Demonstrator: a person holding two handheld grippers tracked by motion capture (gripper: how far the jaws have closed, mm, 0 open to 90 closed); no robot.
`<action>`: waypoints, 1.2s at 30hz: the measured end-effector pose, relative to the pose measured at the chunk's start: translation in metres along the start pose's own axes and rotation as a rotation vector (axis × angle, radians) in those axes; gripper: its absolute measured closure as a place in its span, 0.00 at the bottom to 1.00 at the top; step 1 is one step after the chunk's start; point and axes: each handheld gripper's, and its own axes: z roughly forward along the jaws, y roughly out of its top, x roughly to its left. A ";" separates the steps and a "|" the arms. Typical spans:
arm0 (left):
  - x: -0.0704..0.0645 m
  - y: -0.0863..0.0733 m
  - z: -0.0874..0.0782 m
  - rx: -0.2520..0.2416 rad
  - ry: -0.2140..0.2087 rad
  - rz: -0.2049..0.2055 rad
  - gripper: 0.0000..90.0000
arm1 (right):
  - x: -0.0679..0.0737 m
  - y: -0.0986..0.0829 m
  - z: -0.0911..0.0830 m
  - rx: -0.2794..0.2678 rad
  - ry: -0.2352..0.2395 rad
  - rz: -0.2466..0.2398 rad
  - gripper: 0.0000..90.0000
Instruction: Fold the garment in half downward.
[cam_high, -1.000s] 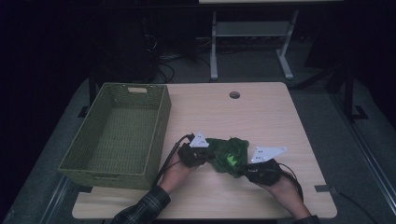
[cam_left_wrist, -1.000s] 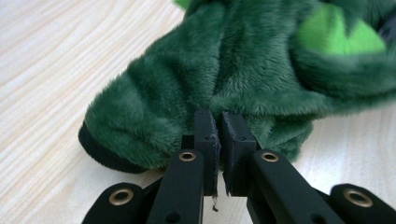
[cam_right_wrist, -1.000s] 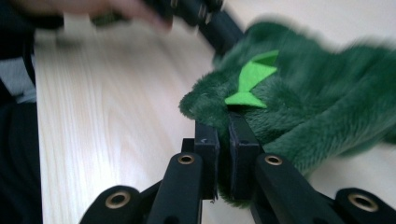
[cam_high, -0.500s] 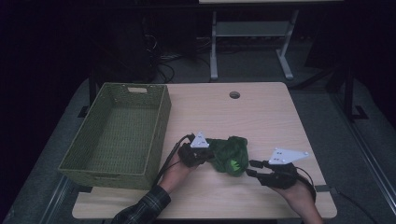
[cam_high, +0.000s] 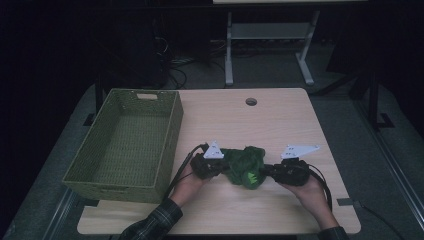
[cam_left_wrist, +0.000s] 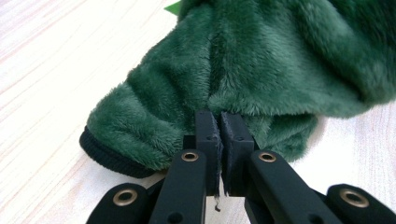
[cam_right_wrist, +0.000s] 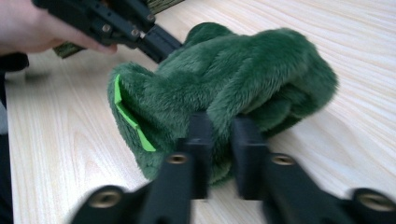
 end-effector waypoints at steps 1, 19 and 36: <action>0.001 0.000 -0.001 -0.005 0.001 -0.014 0.97 | 0.002 0.000 0.001 0.004 0.003 -0.011 0.95; 0.007 -0.009 0.008 0.068 0.046 -0.014 0.94 | 0.001 -0.022 0.029 0.134 -0.030 -0.024 0.95; -0.003 0.015 -0.031 -0.080 0.043 -0.032 0.74 | 0.009 -0.016 0.020 0.086 -0.013 -0.019 0.87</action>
